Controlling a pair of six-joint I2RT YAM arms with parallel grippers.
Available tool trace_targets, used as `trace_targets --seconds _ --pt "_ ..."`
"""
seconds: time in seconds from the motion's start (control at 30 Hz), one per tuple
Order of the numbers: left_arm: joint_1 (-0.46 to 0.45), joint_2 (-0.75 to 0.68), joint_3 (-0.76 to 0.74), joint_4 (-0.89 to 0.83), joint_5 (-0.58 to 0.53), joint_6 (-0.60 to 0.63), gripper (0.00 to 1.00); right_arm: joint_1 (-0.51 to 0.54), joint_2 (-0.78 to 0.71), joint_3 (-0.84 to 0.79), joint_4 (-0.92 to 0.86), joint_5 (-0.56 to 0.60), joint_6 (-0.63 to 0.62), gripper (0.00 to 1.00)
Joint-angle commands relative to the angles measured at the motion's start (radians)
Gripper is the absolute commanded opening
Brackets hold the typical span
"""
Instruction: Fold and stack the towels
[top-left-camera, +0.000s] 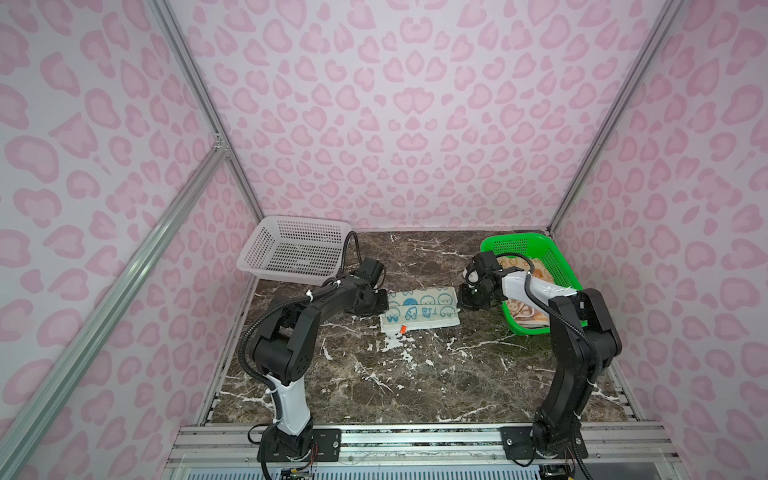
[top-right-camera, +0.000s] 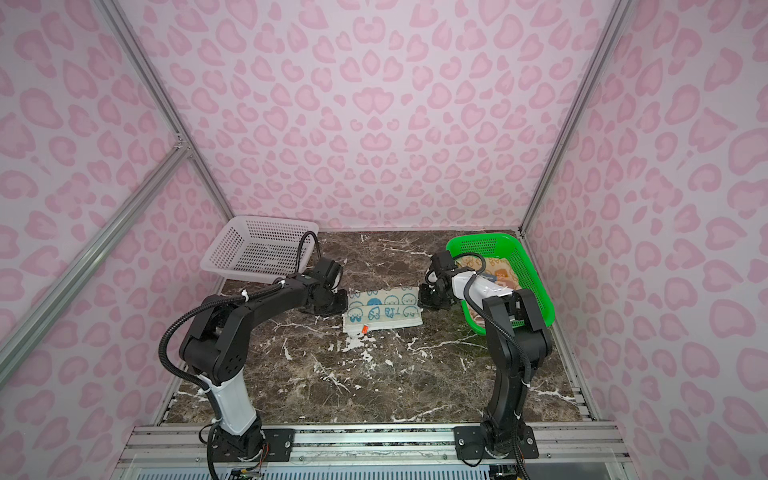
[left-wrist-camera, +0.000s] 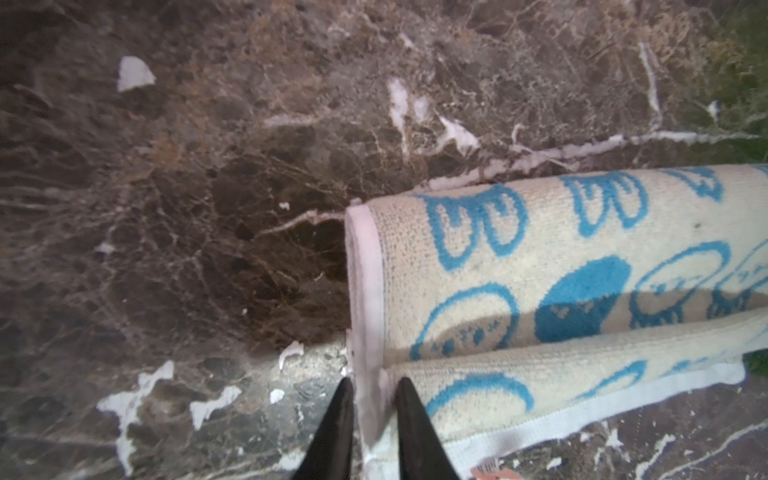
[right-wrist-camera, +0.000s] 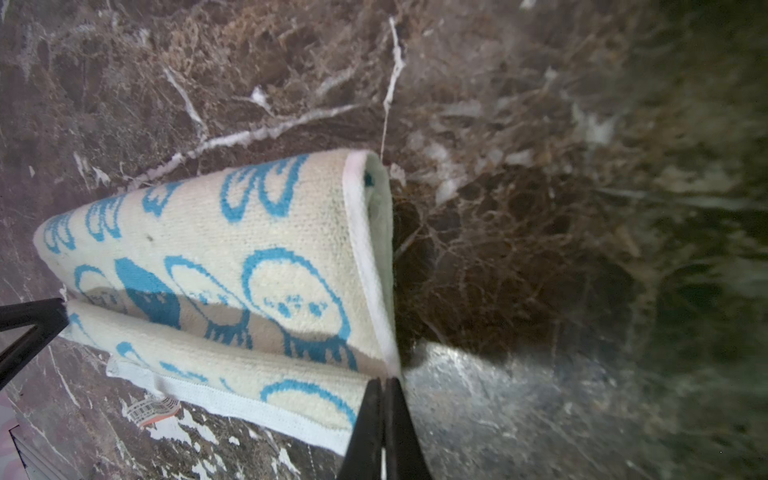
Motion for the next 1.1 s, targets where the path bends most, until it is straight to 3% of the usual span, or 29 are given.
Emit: trace_targets --seconds 0.0,0.2,0.27,0.3,0.43,0.7,1.07 --pt "-0.005 -0.035 0.012 0.004 -0.005 0.007 0.32 0.002 -0.027 0.004 -0.007 0.025 -0.008 0.16" --pt "-0.048 -0.169 0.014 0.010 -0.002 0.030 0.54 0.026 -0.120 0.029 -0.039 0.052 -0.010 0.49" --pt "-0.049 -0.189 0.009 0.040 0.056 0.005 0.61 0.048 -0.145 0.033 -0.026 0.032 -0.001 0.59" --pt "-0.049 -0.191 0.007 0.057 0.088 -0.010 0.70 0.058 -0.150 0.030 -0.013 0.019 0.007 0.63" --pt "-0.049 -0.151 -0.006 0.147 0.225 -0.100 0.73 0.086 -0.150 -0.024 0.111 -0.090 0.082 0.75" --pt "-0.049 -0.078 -0.064 0.205 0.250 -0.154 0.74 0.087 -0.104 -0.108 0.240 -0.171 0.134 0.80" --pt "-0.050 -0.061 -0.161 0.191 0.213 -0.122 0.74 0.086 -0.116 -0.223 0.281 -0.181 0.129 0.82"
